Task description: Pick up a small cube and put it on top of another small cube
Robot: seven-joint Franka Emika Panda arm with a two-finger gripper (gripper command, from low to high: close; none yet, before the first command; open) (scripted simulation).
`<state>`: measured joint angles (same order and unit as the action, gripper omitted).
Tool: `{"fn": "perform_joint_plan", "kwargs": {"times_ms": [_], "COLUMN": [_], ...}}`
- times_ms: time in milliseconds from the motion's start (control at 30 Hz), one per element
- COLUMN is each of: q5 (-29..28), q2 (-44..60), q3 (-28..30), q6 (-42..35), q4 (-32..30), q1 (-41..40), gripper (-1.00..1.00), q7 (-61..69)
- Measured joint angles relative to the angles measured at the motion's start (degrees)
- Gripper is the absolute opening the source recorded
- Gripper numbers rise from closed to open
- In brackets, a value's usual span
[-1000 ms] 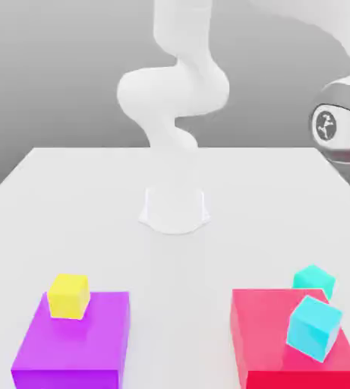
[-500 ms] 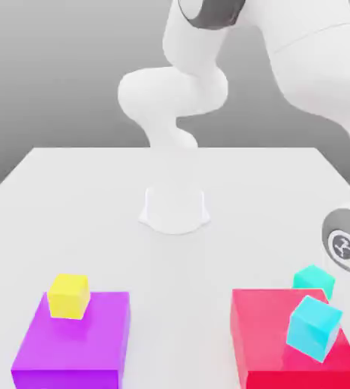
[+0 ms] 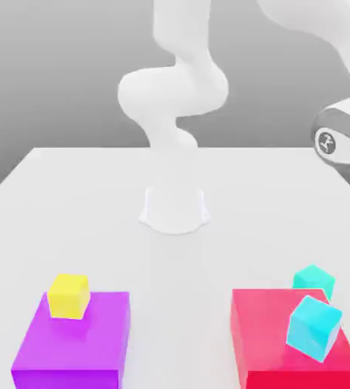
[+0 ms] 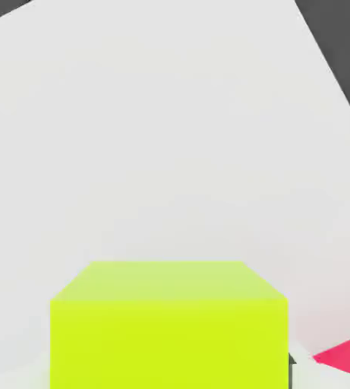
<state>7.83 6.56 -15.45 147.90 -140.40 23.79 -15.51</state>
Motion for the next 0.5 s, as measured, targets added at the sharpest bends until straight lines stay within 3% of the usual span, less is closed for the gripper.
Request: {"fn": "perform_joint_plan", "kwargs": {"times_ms": [233, 500], "q5": [-3.01, -12.72], "q2": [-11.37, -1.68], "q3": [-1.55, -0.92], "q6": [2.51, 13.15], "q4": [-14.43, -15.98], "q1": [2.67, 1.47], "gripper": [-1.00, -1.00], "q7": [-13.56, -22.01]}}
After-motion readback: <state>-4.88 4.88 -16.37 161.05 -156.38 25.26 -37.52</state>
